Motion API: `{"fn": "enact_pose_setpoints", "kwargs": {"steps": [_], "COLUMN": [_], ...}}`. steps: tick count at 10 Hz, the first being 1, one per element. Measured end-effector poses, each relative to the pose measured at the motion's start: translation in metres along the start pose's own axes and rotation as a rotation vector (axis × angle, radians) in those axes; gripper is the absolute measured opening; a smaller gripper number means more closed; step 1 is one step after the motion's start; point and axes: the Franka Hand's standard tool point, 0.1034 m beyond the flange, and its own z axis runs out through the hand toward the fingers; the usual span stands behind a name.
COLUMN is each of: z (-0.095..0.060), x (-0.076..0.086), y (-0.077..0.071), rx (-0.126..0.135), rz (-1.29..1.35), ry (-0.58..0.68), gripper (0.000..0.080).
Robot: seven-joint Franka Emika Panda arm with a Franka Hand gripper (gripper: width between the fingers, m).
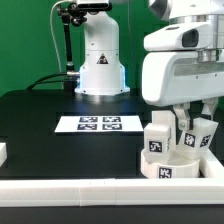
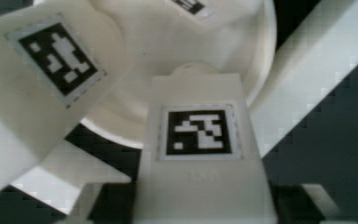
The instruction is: Assemble stool
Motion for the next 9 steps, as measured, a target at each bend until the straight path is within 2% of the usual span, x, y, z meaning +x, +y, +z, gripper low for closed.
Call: {"fn": "enact_pose_setpoints", "kwargs": {"steps": [3, 7, 9], "z": [-0.0001, 0.0006, 0.0015], "x": [-0.0002, -0.0025, -0.001], "y": [0.0008, 0.0039, 0.0034], "rx": [0.0, -0.001, -0.012], "rz": [0.111, 0.477, 0.698], "ry": [0.0, 0.002, 0.041], "gripper": [0.0339, 0.034, 0.034]}}
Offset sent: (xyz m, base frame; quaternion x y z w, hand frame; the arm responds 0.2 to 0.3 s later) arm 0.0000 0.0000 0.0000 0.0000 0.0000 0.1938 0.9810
